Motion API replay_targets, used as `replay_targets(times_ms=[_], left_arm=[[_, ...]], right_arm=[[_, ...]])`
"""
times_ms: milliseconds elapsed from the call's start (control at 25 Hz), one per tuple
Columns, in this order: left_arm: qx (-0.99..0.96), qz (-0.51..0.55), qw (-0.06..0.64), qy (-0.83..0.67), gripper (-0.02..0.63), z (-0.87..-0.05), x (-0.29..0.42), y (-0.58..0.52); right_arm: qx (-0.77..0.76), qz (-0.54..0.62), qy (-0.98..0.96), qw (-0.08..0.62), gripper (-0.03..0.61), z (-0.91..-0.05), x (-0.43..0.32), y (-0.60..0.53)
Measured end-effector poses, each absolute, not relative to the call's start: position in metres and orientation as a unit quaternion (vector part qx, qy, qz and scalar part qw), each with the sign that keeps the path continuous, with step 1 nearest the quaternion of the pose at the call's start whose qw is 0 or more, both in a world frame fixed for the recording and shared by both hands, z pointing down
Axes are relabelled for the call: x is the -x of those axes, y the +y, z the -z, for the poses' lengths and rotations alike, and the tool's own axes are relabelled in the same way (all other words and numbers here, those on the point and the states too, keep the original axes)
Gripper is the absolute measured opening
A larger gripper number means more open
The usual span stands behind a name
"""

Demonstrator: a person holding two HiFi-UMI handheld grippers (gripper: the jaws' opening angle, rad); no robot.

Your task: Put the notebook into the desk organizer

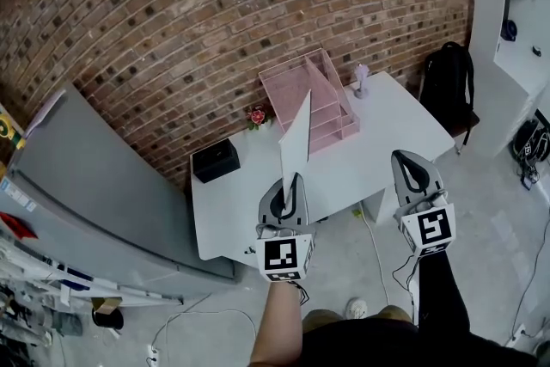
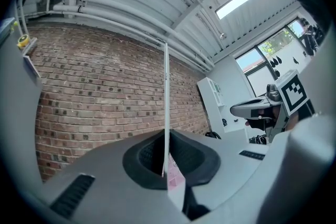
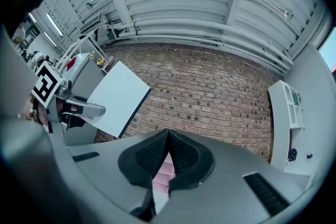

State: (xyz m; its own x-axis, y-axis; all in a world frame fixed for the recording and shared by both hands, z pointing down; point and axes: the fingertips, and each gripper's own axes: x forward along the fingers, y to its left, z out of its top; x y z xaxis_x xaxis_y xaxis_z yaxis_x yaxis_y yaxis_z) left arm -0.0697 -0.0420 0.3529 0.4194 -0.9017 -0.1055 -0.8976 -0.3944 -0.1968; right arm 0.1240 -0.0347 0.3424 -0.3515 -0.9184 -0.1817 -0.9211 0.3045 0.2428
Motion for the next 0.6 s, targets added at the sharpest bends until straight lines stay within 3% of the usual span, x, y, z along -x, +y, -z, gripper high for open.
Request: replay_targets(times_ms=[600], left_arm=[[0.827, 0.021, 0.092, 0.554, 0.02, -0.366, 0.062, -0.086]], right_arm=[[0.57, -0.134, 0.811, 0.01, 0.02, -0.355, -0.142, -0.069]])
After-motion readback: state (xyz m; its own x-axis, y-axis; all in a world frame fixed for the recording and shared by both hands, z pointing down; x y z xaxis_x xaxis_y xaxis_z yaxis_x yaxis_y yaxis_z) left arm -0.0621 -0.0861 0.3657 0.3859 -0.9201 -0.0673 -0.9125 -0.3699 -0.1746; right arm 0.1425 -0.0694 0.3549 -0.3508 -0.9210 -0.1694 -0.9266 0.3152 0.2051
